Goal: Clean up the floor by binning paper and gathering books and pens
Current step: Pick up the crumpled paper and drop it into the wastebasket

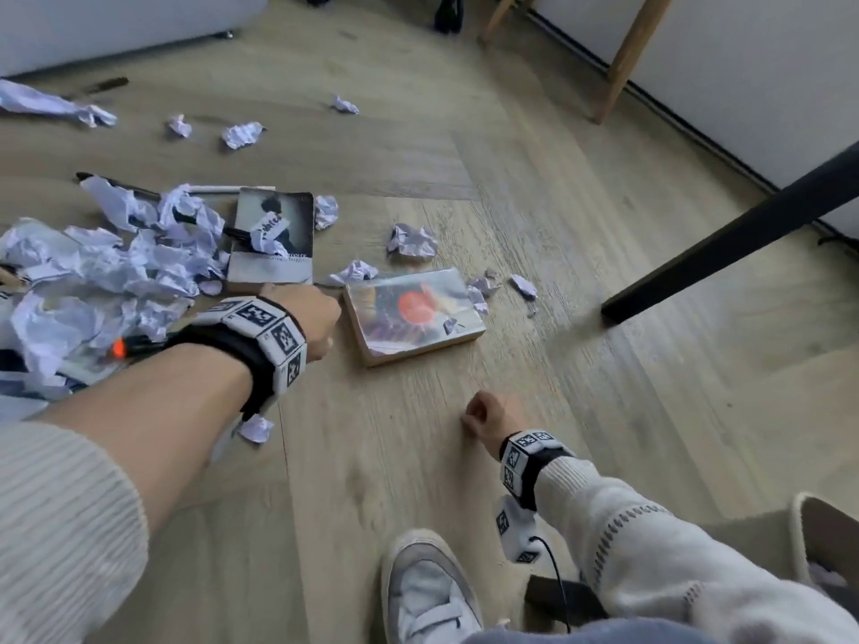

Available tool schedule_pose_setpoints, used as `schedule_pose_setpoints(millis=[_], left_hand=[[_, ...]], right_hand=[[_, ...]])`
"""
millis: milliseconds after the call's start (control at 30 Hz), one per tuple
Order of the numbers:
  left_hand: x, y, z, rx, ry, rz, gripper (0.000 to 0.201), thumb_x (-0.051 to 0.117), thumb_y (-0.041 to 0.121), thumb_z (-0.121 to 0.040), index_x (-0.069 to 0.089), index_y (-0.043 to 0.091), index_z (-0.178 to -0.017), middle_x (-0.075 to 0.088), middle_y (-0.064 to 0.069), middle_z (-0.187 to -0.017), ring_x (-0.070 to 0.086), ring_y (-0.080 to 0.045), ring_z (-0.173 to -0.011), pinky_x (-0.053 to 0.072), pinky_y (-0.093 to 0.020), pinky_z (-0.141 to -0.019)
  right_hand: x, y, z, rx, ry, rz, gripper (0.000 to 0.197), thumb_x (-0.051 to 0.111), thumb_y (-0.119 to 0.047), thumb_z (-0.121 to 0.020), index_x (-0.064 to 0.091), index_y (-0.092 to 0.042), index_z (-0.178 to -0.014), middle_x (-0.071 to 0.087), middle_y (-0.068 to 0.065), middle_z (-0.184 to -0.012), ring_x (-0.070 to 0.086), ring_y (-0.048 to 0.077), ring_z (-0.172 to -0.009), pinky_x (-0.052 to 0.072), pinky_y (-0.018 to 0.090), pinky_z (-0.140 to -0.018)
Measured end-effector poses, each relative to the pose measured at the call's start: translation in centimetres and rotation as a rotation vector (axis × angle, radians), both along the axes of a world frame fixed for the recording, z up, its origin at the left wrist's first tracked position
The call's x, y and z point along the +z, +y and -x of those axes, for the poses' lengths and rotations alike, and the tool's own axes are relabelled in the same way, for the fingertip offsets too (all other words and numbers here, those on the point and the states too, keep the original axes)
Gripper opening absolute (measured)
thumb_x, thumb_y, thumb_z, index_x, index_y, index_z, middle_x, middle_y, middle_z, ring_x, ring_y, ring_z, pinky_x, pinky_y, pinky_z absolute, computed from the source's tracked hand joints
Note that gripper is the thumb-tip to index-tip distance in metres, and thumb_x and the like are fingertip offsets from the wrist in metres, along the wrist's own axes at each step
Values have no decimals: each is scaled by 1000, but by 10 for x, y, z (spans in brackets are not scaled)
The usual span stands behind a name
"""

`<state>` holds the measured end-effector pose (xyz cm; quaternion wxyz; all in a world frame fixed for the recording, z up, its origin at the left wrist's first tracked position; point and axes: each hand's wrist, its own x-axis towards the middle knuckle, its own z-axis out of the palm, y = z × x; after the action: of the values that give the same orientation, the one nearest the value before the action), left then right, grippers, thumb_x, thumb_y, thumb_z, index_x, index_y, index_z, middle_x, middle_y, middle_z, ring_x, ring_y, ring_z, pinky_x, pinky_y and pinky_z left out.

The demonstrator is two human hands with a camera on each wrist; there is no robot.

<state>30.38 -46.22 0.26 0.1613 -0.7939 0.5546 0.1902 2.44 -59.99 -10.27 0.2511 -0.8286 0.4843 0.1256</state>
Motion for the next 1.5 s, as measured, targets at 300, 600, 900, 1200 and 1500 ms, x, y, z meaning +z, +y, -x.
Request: schedule_pose_setpoints(millis=[300, 600, 900, 1200, 1500], left_hand=[[11, -51, -15, 137, 71, -6, 20, 51, 24, -87, 61, 15, -102, 63, -11, -110, 61, -31, -103, 50, -37, -83], [-6, -95, -29, 198, 75, 79, 25, 49, 11, -92, 51, 11, -117, 52, -12, -116, 58, -33, -105, 47, -42, -82], [-68, -126, -49, 128, 128, 53, 46, 45, 3, -91, 48, 29, -129, 36, -7, -104, 48, -30, -93, 43, -37, -73], [-77, -142, -59, 225, 75, 274, 19, 46, -3, -89, 58, 5, -101, 50, -13, -98, 56, -29, -92, 45, -34, -76], [-66, -214, -28, 505, 242, 441, 34, 57, 15, -86, 48, 5, -118, 40, -14, -118, 51, -30, -99, 44, -35, -79]], right_hand=[[34, -64, -65, -28, -376, 137, 13, 55, -5, -83, 56, -10, -95, 61, 7, -71, 56, 26, -64, 43, 29, -56], [20, -81, -115, 206, -209, 254, 23, 58, -27, -89, 64, -12, -106, 55, 4, -109, 56, 23, -96, 39, 26, -76], [-11, -85, -86, 319, -595, 336, 12, 56, -11, -85, 67, -7, -83, 56, 6, -85, 55, 21, -72, 47, 28, -60], [-5, -133, -91, 89, -627, 334, 5, 68, -1, -81, 67, -5, -78, 59, 3, -85, 56, 17, -70, 51, 32, -65], [-29, -167, -78, 223, -208, 499, 53, 37, -50, -94, 32, -33, -145, 34, 13, -145, 40, 31, -126, 43, 42, -97]])
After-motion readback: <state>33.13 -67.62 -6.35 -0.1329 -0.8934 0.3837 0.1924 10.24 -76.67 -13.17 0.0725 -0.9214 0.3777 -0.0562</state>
